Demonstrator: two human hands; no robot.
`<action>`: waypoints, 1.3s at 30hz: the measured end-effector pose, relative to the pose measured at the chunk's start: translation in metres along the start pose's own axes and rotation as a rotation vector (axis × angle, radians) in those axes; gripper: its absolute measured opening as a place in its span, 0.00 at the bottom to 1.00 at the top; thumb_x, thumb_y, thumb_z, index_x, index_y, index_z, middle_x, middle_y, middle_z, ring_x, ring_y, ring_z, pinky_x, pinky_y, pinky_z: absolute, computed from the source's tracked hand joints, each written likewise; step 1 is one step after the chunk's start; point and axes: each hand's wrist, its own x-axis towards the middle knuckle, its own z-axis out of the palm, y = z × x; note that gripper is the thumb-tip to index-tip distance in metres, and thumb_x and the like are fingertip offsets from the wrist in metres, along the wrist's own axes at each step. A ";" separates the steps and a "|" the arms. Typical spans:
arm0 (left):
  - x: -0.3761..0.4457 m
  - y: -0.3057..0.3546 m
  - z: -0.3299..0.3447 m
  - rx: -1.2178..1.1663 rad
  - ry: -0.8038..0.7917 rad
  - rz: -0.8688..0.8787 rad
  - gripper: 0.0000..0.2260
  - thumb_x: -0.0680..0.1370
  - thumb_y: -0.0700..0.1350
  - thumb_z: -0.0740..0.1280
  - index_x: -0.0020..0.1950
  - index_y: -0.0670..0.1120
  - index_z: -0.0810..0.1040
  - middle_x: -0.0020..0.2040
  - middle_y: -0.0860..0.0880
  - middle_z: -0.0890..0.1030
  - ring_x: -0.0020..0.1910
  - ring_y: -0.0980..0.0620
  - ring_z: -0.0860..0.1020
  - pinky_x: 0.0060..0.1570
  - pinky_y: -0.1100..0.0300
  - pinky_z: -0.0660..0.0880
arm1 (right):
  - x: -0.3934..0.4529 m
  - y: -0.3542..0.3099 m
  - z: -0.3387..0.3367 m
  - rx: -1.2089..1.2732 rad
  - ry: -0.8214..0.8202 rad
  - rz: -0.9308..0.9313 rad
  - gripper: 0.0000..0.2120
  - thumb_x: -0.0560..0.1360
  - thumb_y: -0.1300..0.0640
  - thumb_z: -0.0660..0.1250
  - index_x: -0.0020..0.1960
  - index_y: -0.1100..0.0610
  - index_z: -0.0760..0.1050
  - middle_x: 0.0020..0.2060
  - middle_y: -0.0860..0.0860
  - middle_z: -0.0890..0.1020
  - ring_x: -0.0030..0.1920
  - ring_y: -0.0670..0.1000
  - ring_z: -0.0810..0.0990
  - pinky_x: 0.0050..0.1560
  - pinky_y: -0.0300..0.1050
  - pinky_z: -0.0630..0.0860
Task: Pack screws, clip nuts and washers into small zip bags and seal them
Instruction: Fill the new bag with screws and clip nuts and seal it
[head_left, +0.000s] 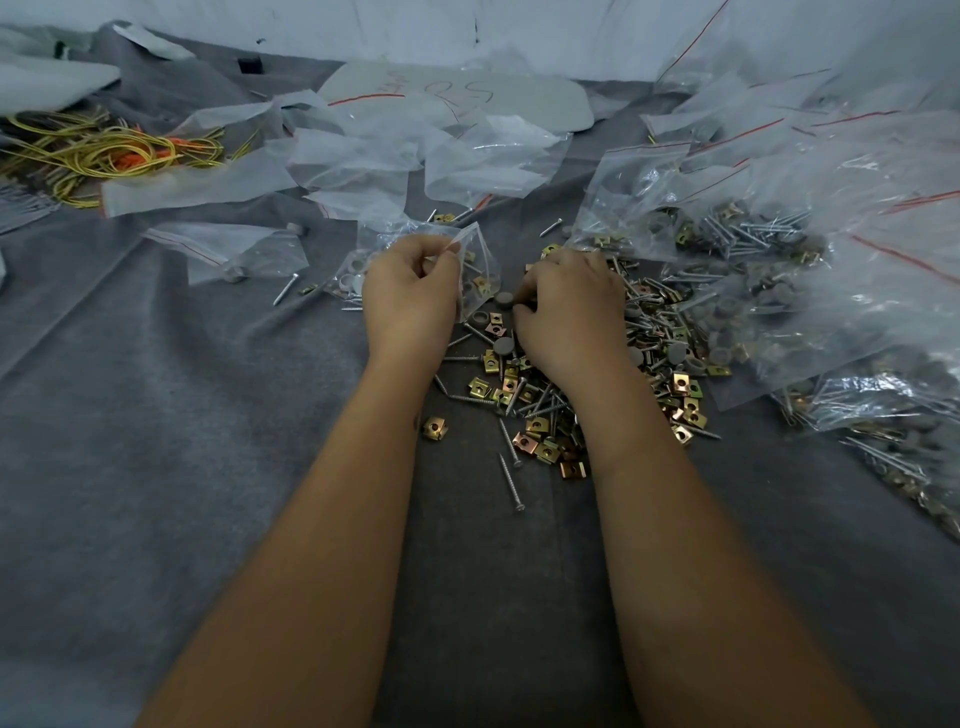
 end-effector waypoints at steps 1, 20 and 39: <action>0.000 0.000 0.000 0.005 0.000 -0.001 0.08 0.80 0.42 0.65 0.44 0.53 0.79 0.39 0.43 0.80 0.34 0.53 0.77 0.30 0.62 0.74 | 0.000 0.000 -0.001 0.004 0.004 0.008 0.09 0.77 0.55 0.64 0.55 0.53 0.80 0.61 0.52 0.75 0.64 0.56 0.67 0.64 0.51 0.62; 0.000 -0.003 0.000 0.083 -0.017 0.050 0.09 0.79 0.42 0.65 0.43 0.55 0.79 0.34 0.50 0.78 0.29 0.59 0.73 0.27 0.64 0.70 | -0.006 -0.012 -0.013 0.246 0.216 0.024 0.04 0.74 0.56 0.68 0.48 0.53 0.79 0.48 0.50 0.79 0.53 0.54 0.75 0.58 0.53 0.72; -0.006 0.016 -0.016 -0.076 -0.365 0.251 0.14 0.79 0.43 0.65 0.65 0.46 0.79 0.55 0.54 0.83 0.57 0.60 0.80 0.51 0.69 0.74 | -0.009 -0.013 -0.024 0.714 0.138 -0.028 0.11 0.76 0.63 0.67 0.57 0.55 0.81 0.51 0.47 0.80 0.50 0.44 0.78 0.50 0.35 0.75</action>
